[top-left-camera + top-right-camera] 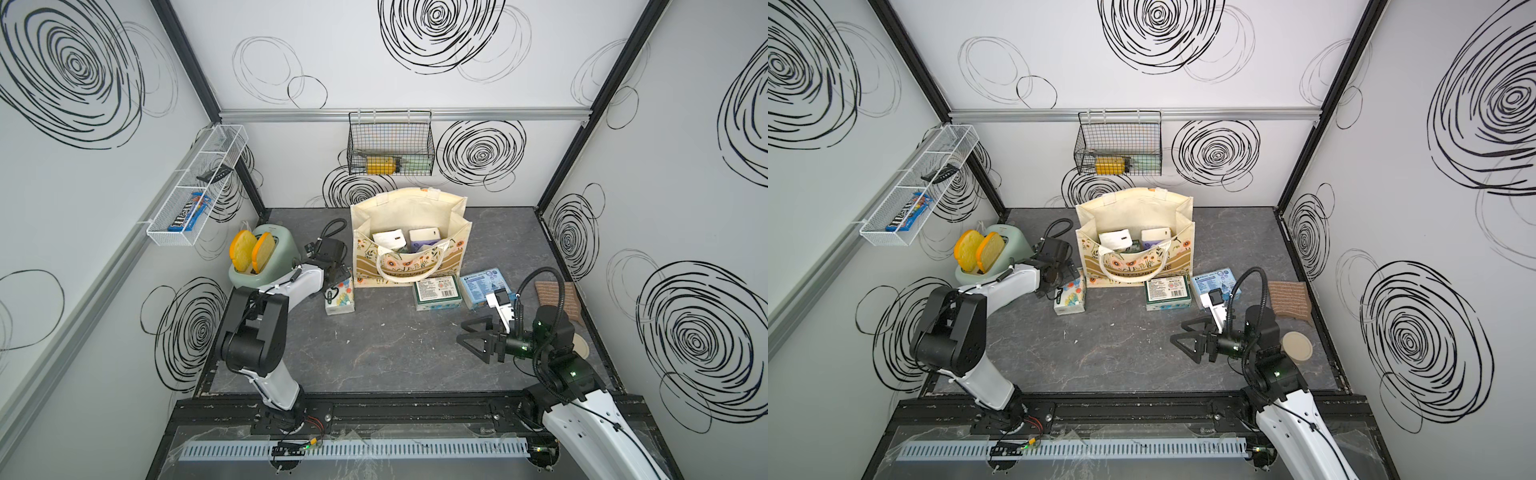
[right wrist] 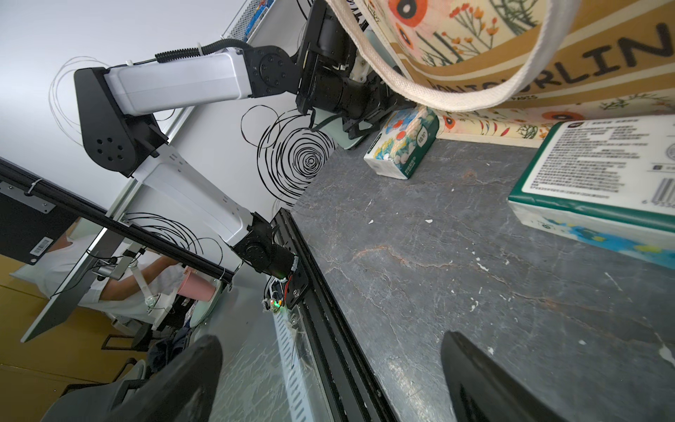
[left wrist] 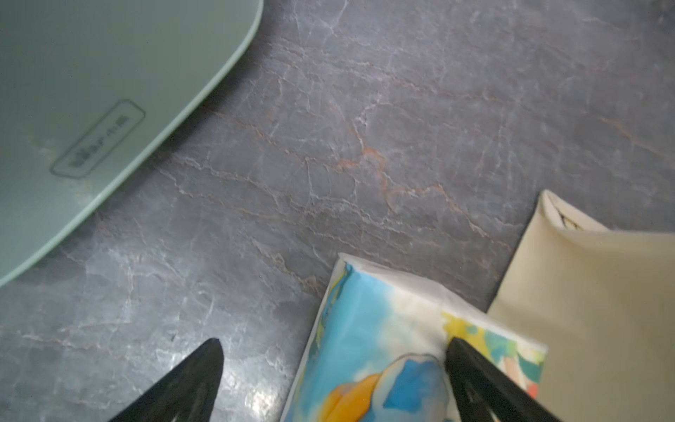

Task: Put tissues into the canvas bag
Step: Move the pack of facial tissues to the center of the board.

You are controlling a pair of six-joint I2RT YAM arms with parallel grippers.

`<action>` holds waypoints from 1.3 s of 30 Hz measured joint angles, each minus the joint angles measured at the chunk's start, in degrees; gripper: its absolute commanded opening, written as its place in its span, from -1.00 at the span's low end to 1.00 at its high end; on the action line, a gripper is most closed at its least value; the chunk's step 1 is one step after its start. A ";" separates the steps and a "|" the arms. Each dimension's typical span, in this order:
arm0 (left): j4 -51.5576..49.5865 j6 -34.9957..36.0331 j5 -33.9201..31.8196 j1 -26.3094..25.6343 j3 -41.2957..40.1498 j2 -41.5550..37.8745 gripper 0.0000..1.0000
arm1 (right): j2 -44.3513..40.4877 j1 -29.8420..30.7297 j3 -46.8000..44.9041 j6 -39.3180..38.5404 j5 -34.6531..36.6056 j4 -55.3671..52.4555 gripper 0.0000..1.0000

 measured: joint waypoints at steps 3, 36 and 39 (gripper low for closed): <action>1.53 -2.51 -2.40 -2.27 -4.11 -2.58 0.96 | 0.13 -0.31 -0.02 0.04 -0.09 0.02 0.95; 10.86 -20.92 -3.80 -40.76 -17.33 -9.84 0.97 | 1.31 -0.61 -8.90 8.00 5.05 7.76 0.95; 10.78 -21.62 -3.85 -42.88 -17.20 -9.79 0.96 | 1.42 -0.61 -10.78 9.01 5.70 8.22 0.95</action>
